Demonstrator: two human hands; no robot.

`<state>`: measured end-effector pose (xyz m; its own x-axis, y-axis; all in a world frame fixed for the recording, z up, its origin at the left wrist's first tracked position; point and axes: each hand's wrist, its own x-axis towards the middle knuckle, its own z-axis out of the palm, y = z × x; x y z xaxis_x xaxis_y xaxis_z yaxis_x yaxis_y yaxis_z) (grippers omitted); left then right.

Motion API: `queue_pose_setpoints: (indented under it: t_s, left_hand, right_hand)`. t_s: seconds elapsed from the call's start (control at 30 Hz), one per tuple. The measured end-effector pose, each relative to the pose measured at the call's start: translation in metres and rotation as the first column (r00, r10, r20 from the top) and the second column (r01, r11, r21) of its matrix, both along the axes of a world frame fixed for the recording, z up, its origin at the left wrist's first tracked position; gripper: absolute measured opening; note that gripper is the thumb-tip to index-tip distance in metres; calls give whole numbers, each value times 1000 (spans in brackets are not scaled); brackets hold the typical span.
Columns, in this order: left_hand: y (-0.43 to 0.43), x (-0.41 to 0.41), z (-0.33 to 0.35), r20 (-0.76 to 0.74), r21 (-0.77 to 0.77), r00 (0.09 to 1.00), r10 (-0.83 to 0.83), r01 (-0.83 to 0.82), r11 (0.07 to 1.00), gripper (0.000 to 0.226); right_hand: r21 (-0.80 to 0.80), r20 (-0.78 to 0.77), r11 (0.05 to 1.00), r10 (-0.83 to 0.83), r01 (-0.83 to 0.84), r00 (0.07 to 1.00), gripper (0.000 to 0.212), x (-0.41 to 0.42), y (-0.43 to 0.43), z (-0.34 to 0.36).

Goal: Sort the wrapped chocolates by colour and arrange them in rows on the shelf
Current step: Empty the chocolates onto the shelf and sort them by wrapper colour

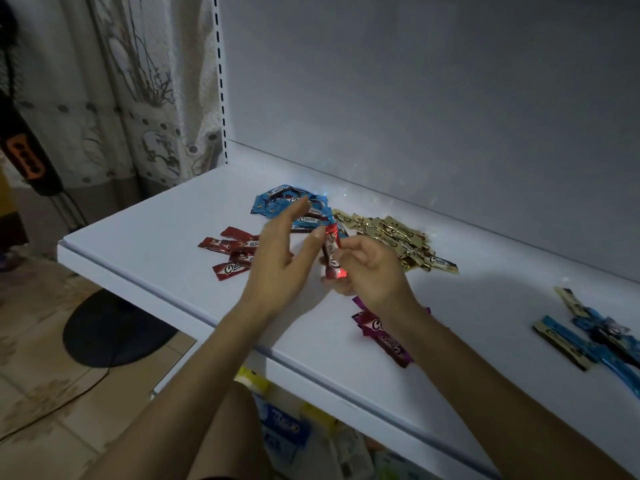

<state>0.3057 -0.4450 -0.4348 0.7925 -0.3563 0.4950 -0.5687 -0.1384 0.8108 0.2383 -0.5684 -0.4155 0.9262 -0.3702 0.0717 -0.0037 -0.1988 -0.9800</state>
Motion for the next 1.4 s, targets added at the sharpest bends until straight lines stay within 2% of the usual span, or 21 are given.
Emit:
queue_pose_setpoints:
  t_s: [0.03,0.07,0.13,0.17,0.2,0.3,0.4,0.47,0.53,0.6,0.73,0.97,1.03,1.1,1.13,1.2,1.33,1.4]
  left_hand:
    - [11,13,-6,202,160,977,72,-106,981,56]
    - [22,26,-11,316,325,945,91,-197,925,68]
    - [39,40,-19,292,635,953,77,-254,729,98]
    - [45,43,-23,245,721,967,73,-232,652,109]
    - [49,43,-26,210,754,975,72,-209,622,115]
    - [50,43,-33,193,745,978,80,-199,636,118]
    - [48,45,-35,237,746,970,58,-220,629,109]
    - [49,45,-36,249,749,968,21,-207,629,100]
    - [49,46,-34,229,760,973,10,-185,623,96]
    - [49,46,-33,211,759,977,16,-174,628,95]
    - [48,46,-32,214,744,977,11,-170,646,94]
    - [48,47,-34,212,732,977,11,-166,661,92]
    - [49,47,-33,215,720,977,14,-168,673,92]
    - [49,47,-33,211,713,977,17,-166,681,93]
    - [50,47,-33,210,714,978,15,-164,680,94]
    - [50,48,-32,214,719,977,8,-163,676,94]
    - [50,48,-31,226,692,974,2,-162,704,89]
    - [51,48,-31,229,687,973,8,-168,708,88]
  right_hand:
    - [-39,-32,999,-22,21,999,10,4,-3,3]
    - [-88,-68,996,-40,34,997,11,9,-5,4]
    - [-147,-123,988,-57,38,991,12,21,-6,4]
    - [-147,-144,989,-55,34,988,9,29,-4,3]
    - [-138,-169,990,-53,30,984,4,36,-1,1]
    - [-165,-242,986,-48,7,969,9,60,12,-8]
    - [-325,-255,945,-43,-43,966,6,80,22,-16]
    - [-491,-183,871,-94,-8,979,8,88,18,-18]
    - [-665,-75,742,-181,85,981,13,92,5,-17]
    - [-742,-20,658,-215,130,976,23,95,-11,-17]
    - [-771,-128,636,-202,31,971,33,103,-22,-22]
    - [-756,-169,654,-150,-30,974,35,128,2,-21]
    - [-725,-160,688,-112,-40,981,37,133,3,-19]
    - [-715,-96,699,-144,33,985,34,134,-4,-14]
    - [-738,-66,671,-181,74,981,32,134,-10,-12]
    - [-828,-72,555,-241,77,968,31,131,-27,-11]
    - [-942,-211,314,-269,-121,940,29,121,-55,-14]
    - [-967,-186,223,-288,-123,940,28,115,-56,-13]
